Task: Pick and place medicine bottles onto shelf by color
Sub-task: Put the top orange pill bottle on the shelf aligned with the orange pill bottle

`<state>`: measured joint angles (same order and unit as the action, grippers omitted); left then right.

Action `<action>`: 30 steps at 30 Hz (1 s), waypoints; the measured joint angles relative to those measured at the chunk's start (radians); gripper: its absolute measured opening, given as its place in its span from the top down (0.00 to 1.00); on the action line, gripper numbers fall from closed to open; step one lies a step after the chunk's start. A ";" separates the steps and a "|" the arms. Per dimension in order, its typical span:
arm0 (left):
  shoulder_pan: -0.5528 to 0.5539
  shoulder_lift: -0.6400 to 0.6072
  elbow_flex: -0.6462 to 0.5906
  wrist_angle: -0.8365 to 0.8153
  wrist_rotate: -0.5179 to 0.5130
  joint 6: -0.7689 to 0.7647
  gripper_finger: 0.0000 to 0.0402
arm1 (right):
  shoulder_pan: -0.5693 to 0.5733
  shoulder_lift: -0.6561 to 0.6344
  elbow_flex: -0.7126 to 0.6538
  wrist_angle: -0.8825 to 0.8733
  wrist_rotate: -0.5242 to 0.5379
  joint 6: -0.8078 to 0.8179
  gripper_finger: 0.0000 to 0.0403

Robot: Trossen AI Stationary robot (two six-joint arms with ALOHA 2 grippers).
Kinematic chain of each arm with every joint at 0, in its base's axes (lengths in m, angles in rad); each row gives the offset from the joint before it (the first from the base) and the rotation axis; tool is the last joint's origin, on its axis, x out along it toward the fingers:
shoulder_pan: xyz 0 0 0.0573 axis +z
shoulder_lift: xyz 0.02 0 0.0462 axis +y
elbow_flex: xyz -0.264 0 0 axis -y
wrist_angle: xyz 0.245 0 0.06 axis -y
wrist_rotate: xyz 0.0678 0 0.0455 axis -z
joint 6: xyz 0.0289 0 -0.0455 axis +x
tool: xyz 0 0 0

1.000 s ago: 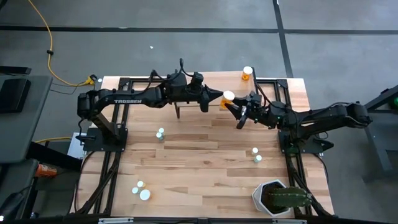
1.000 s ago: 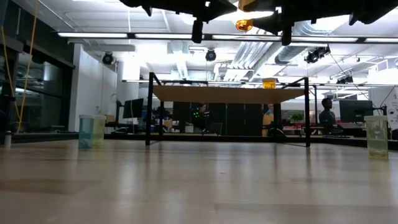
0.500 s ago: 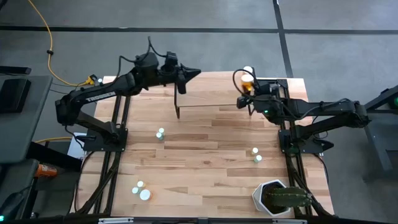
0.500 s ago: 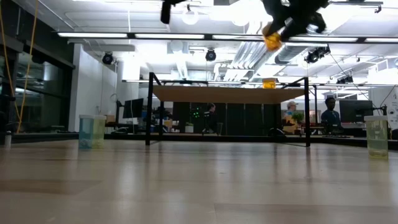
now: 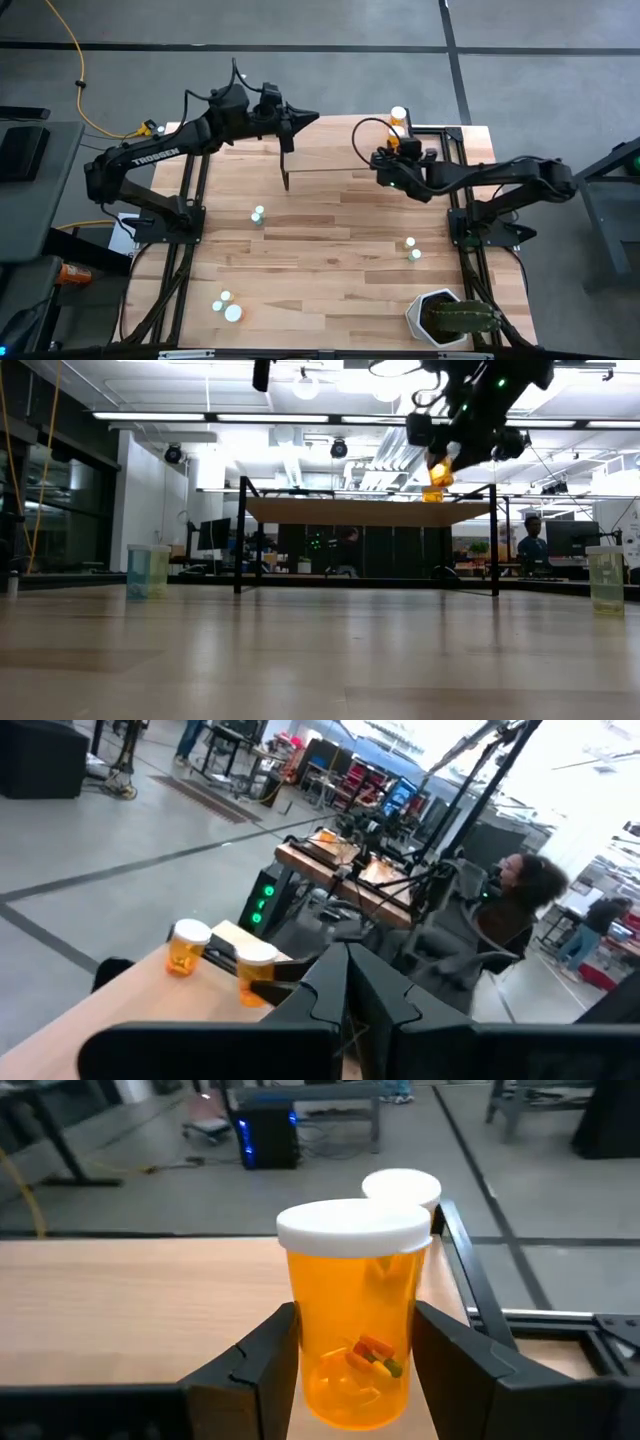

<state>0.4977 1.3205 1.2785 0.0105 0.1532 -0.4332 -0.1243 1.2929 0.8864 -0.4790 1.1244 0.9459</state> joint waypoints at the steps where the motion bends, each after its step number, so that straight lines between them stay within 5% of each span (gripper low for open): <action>1: -0.003 0.000 0.000 0.000 0.001 0.000 1.00 | -0.009 0.012 0.000 0.014 -0.006 0.000 0.60; 30: -0.010 0.000 0.000 0.001 -0.008 0.000 1.00 | -0.118 0.082 0.000 0.031 -0.124 -0.030 0.60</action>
<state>0.4881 1.3205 1.2785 0.0116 0.1456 -0.4335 -0.2424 1.3746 0.8867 -0.4484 1.0001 0.9161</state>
